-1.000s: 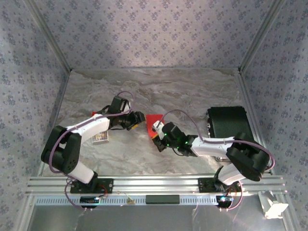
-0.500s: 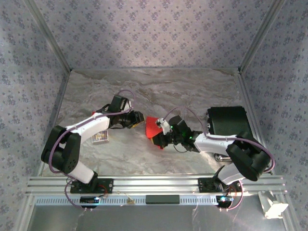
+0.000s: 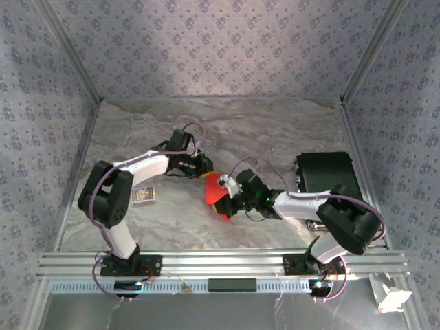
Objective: Fold a paper plane with a square sheet of paper (pick it up from the middle)
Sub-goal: Third fold the triangle at the center of the table.
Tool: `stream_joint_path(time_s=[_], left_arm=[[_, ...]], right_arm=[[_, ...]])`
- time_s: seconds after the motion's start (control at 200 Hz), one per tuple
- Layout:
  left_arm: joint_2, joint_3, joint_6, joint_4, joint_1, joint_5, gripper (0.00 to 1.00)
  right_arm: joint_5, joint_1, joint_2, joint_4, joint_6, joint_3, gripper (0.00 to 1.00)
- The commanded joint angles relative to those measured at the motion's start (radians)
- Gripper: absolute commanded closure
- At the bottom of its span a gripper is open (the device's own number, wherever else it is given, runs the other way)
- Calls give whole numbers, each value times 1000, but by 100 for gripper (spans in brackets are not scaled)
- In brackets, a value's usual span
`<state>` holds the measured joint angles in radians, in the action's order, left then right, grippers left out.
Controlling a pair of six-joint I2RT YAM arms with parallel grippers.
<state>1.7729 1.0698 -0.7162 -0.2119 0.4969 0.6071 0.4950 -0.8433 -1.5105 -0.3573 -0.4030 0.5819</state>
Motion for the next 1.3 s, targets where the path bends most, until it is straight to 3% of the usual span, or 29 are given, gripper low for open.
stream_joint_path(time_s=[0.0,0.415,0.895,1.294], left_arm=[[71,47,80,-49,35,28,83],[211,51,128,-80,53,-10,87],[208,58,129,-90,54,-28,87],[202,51,115,-78,55,-27,87]], right_arm=[[3,0,-21,-20,15,10,99],[-37,24,-27,-8,5,-5,99],[-163,68,-43,114,53,19,99],[-226,67,-67,112,41,15,99]])
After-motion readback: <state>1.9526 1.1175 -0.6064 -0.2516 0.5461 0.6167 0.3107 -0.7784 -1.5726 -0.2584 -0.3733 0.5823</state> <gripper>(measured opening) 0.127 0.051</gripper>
